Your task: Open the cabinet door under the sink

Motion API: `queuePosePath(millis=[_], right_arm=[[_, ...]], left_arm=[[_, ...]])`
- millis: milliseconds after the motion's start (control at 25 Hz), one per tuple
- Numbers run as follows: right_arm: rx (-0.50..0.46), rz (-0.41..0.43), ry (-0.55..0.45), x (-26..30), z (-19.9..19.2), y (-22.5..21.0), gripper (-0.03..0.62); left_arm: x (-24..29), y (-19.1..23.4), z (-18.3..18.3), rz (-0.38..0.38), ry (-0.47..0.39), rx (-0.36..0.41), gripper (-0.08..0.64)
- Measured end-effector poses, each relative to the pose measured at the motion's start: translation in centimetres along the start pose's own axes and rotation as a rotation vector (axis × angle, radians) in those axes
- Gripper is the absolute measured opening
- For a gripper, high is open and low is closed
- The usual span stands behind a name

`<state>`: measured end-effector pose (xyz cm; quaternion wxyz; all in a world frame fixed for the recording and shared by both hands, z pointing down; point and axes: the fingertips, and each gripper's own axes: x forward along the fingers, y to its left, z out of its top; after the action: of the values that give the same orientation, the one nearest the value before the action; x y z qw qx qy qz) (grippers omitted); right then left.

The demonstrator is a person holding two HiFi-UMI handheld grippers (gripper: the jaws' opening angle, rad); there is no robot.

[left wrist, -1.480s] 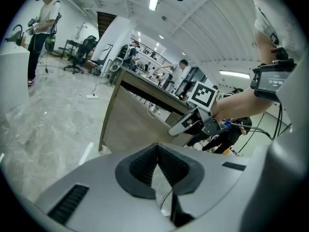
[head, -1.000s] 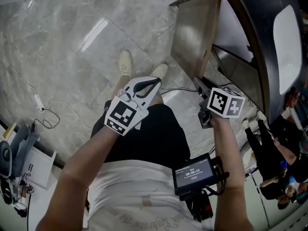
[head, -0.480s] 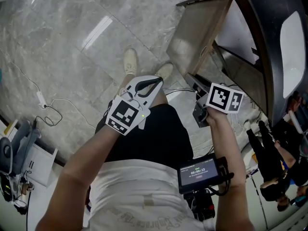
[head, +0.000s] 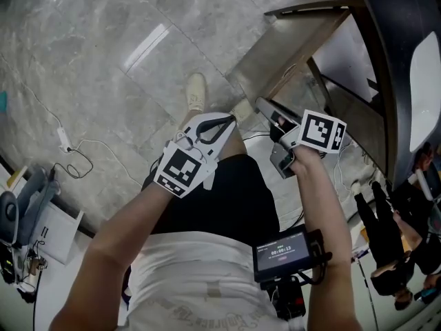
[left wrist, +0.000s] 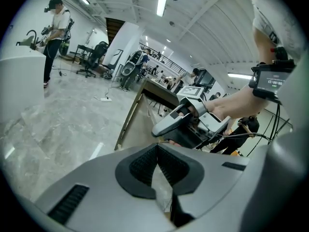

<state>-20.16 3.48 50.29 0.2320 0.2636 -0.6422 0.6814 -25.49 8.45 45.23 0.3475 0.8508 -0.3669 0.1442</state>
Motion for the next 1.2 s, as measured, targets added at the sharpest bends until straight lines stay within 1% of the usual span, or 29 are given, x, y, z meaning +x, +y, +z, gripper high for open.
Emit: queuePosePath(millis=[160, 320, 440, 520, 640, 760, 880, 920, 1120, 1200], right_arm=[[0.035, 0.03, -0.016, 1.7, 0.7, 1.1, 0.132], [0.034, 0.015, -0.017, 2.8, 1.4, 1.7, 0.135], [0.038, 0.04, -0.041, 4.0, 2.2, 2.9, 0.137], [0.03, 0.04, -0.058, 4.5, 2.6, 3.2, 0.138], [0.054, 0.061, -0.074, 5.6, 2.9, 4.0, 0.14], [0.075, 0.08, -0.086, 6.8, 3.9, 5.0, 0.14], [0.088, 0.147, -0.111, 7.4, 4.5, 6.8, 0.14], [0.09, 0.156, -0.114, 7.4, 4.6, 7.1, 0.14], [0.095, 0.156, -0.116, 7.2, 4.4, 7.4, 0.141], [0.074, 0.152, -0.113, 7.1, 4.1, 7.4, 0.143]], left_arm=[[-0.7, 1.2, 0.0, 0.011, -0.008, -0.011, 0.011], [-1.3, 1.9, -0.1, 0.019, -0.011, -0.007, 0.011], [-1.6, 2.4, -0.1, 0.02, -0.01, -0.005, 0.011], [-2.1, 2.6, -0.1, 0.016, -0.012, -0.003, 0.011], [-2.6, 3.0, 0.1, 0.011, -0.012, -0.004, 0.011], [-2.5, 3.4, 0.4, 0.002, -0.009, 0.001, 0.011], [-2.4, 2.9, 0.6, -0.015, 0.0, 0.014, 0.011], [-2.4, 2.6, 0.6, -0.021, 0.003, 0.019, 0.011], [-2.4, 2.3, 1.1, -0.052, 0.019, 0.032, 0.011], [-2.6, 2.4, 1.2, -0.062, 0.028, 0.046, 0.011]])
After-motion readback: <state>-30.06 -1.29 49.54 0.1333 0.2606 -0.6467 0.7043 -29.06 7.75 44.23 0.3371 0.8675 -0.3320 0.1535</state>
